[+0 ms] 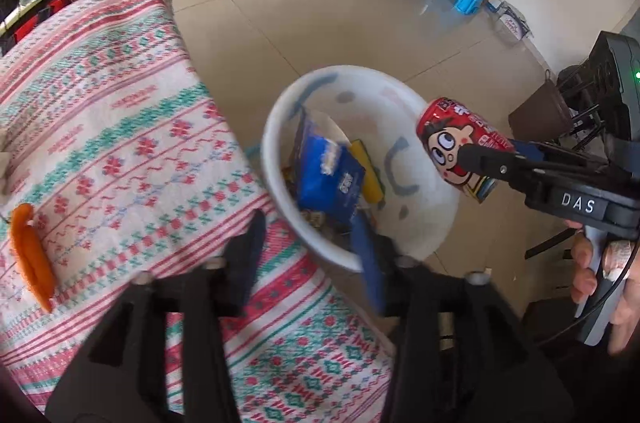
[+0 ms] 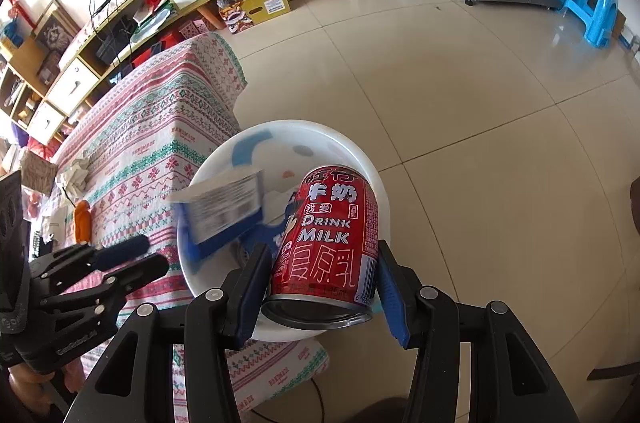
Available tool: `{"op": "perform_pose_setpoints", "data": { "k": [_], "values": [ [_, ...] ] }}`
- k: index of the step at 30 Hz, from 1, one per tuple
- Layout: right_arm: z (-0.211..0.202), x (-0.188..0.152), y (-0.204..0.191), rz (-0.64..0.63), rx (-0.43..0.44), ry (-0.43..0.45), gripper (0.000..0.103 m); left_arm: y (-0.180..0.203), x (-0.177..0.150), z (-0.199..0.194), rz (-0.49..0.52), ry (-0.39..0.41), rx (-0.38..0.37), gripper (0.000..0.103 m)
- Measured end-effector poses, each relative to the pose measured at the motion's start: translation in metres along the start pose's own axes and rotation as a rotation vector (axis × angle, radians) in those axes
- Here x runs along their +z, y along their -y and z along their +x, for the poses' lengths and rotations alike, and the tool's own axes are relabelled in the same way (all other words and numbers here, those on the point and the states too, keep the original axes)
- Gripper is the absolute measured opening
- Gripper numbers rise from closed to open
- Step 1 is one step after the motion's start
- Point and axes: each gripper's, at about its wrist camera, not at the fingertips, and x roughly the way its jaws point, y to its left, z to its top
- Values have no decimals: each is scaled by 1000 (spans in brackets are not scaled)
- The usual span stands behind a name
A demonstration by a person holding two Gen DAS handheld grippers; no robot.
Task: Collect trash
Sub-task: 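Drop the red can into the bucket with the right tool while the left tool drops the white strip there, then move both open tools back over the table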
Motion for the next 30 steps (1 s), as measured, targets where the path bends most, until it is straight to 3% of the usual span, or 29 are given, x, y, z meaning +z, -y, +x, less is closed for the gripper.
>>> {"op": "perform_pose_setpoints", "data": {
  "k": [10,16,30],
  "values": [
    [16,4,-9,-2,-20,-35,53,-29,-21,-23,-23,15,60,74],
    [21,5,-14,8,-33,-39,63,-46,-35,-38,-24,23,106,79],
    [11,1,-39,-33,-46,-15,73,-88,-53,-73,-61,42,193,84]
  ]
}}
